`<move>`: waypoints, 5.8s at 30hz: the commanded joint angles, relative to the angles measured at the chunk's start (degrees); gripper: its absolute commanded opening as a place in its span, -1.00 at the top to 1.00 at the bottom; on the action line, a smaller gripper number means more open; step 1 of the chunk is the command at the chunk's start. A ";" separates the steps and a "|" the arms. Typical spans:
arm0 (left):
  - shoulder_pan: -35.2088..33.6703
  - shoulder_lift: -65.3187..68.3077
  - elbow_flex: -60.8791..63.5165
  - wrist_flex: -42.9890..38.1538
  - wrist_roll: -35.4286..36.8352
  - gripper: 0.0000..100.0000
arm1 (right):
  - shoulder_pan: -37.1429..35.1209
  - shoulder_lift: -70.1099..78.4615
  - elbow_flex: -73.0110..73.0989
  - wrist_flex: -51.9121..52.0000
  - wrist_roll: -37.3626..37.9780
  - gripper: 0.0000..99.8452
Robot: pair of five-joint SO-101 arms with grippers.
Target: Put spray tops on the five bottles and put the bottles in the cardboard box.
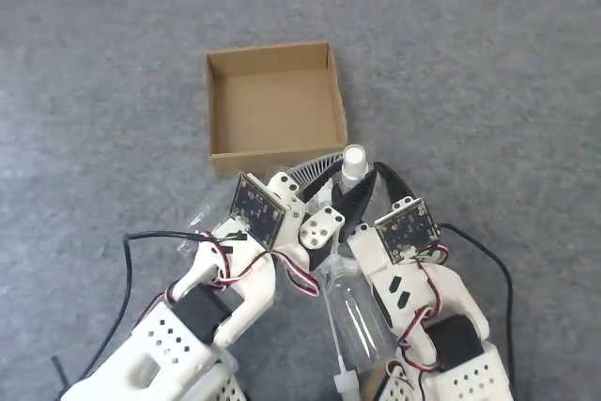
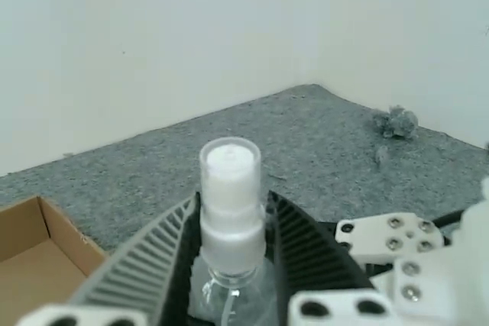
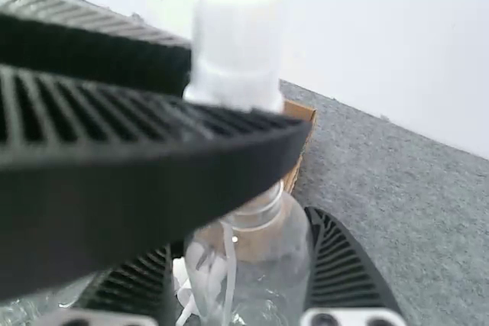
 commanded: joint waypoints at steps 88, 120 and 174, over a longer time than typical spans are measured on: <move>0.35 -0.62 -14.29 22.07 -7.30 0.89 | 0.75 -1.19 -2.99 4.09 5.36 0.99; 1.23 -0.62 -10.24 16.88 -7.38 0.90 | 0.75 -1.19 -6.68 9.01 5.36 0.99; -10.81 -1.41 -24.13 45.89 -7.03 0.60 | 1.27 -1.19 -2.64 4.70 5.36 0.99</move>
